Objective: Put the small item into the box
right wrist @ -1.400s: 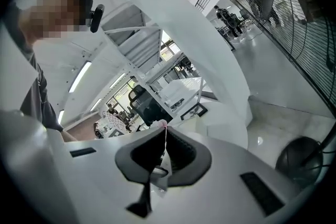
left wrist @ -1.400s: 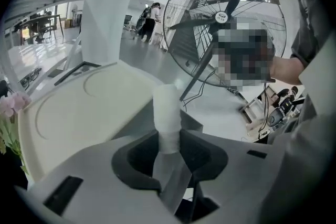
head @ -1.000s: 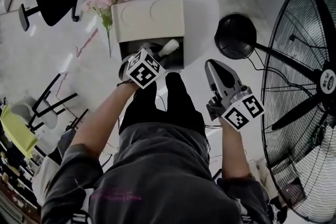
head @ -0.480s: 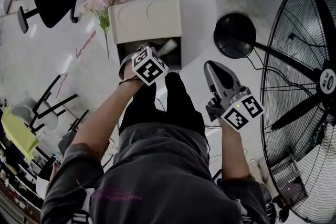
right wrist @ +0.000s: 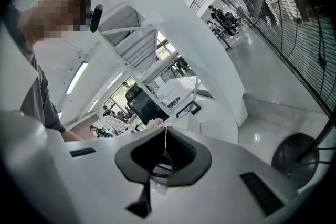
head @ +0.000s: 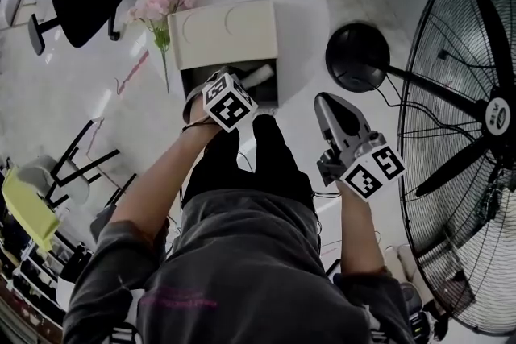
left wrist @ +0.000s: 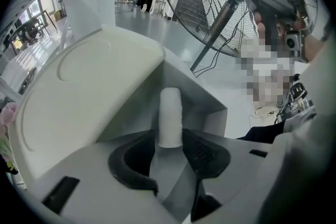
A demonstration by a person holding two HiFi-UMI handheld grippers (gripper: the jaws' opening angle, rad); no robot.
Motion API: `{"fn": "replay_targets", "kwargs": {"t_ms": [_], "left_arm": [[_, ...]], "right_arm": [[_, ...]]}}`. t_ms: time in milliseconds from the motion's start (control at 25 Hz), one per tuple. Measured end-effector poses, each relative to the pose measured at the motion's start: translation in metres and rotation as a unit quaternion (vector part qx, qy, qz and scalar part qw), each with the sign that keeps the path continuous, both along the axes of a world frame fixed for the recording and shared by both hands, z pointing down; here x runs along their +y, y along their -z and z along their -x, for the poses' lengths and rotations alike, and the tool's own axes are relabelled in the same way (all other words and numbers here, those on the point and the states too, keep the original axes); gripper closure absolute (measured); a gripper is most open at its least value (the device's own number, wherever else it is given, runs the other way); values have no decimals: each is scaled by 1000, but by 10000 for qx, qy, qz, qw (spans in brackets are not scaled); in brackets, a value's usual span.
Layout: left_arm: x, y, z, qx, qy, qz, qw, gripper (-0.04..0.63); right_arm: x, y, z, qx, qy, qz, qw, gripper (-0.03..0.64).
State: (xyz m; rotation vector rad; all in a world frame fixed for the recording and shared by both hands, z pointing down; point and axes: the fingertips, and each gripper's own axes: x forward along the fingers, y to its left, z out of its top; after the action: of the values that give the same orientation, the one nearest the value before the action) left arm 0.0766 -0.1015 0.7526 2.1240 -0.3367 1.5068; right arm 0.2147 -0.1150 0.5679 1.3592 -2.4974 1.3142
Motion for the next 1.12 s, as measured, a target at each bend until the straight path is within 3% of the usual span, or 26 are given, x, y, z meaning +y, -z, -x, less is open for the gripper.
{"fn": "replay_targets", "kwargs": {"t_ms": [240,560,720,880,1120], "left_arm": [[-7,27,6,234,116,-149,9995,419],[-33,110,15,1088,543,-760,9897,454],[-50,157,31,1507,728,-1194,9786,485],[-63,206,45,2090,851,-1587,9612,527],[-77,269,65,2643,932,-2119,9362,554]], "right_arm": [[-6,11,7,55,-25,-128,9999,595],[-12,51,32,134,-36,-492,9987,595],[-15,74,47,207,-65,-687,9974,595],[-18,97,63,232,-95,-878,9958,595],[-21,133,82,330,-131,-1196,9922,595]]}}
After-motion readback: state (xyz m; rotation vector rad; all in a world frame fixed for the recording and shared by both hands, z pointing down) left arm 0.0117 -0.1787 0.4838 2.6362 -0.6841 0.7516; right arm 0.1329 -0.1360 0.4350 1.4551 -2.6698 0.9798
